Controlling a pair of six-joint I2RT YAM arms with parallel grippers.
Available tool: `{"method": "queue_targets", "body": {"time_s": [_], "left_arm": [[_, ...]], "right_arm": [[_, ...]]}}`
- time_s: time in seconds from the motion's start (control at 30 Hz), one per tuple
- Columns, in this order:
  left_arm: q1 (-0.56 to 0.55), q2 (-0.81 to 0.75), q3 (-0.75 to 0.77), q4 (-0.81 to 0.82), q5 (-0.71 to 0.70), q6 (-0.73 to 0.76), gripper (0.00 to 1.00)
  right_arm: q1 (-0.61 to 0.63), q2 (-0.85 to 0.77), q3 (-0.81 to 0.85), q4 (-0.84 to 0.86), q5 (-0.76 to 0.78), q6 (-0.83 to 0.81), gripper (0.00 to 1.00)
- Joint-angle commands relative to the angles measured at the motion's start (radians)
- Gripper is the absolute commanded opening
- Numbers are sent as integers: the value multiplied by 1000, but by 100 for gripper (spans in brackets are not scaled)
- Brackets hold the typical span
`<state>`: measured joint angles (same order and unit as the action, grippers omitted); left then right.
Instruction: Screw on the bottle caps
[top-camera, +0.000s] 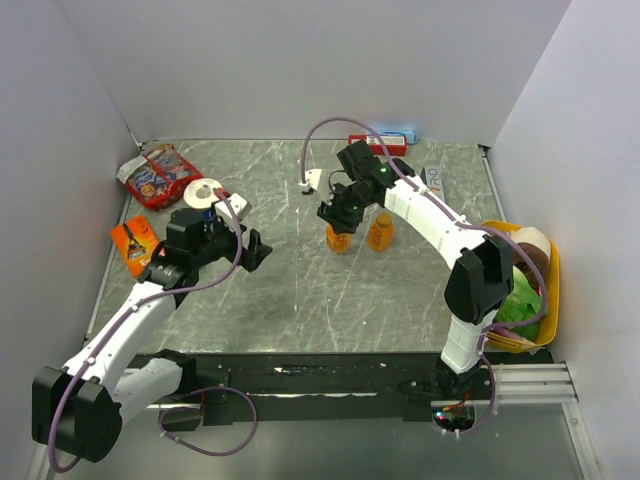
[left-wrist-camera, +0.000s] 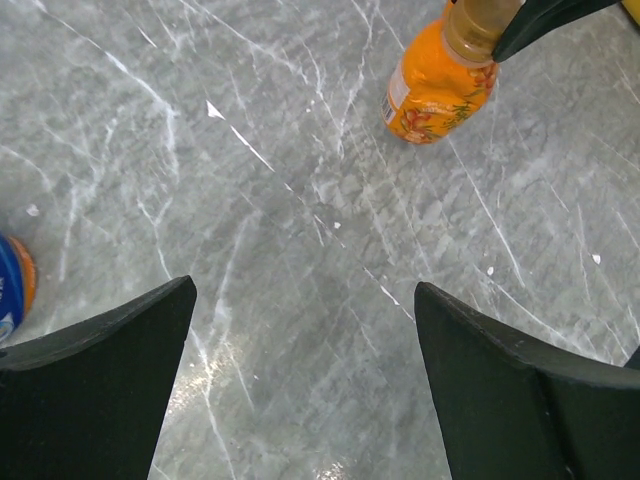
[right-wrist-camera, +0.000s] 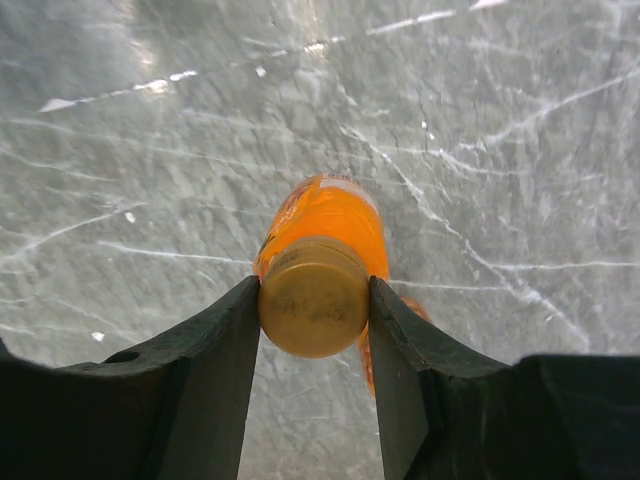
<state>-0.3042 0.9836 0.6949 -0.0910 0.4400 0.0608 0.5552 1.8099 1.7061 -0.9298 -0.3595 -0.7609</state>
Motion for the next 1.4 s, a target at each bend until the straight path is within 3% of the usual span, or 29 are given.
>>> {"method": "queue_targets", "body": {"time_s": [0.0, 0.17, 0.7, 1.2, 1.37], "left_arm": [[8, 42, 66, 22, 45, -29, 96], [10, 89, 110, -10, 58, -7, 96], [10, 176, 175, -4, 92, 13, 96], [10, 175, 157, 13, 109, 8, 96], [10, 171, 150, 19, 112, 8, 96]], "right_arm": [[-23, -26, -52, 108, 10, 2, 29], [-43, -49, -157, 196, 1, -24, 31], [-83, -34, -191, 244, -27, -14, 37], [-83, -6, -168, 236, -9, 23, 66], [-84, -14, -172, 247, -2, 20, 68]]}}
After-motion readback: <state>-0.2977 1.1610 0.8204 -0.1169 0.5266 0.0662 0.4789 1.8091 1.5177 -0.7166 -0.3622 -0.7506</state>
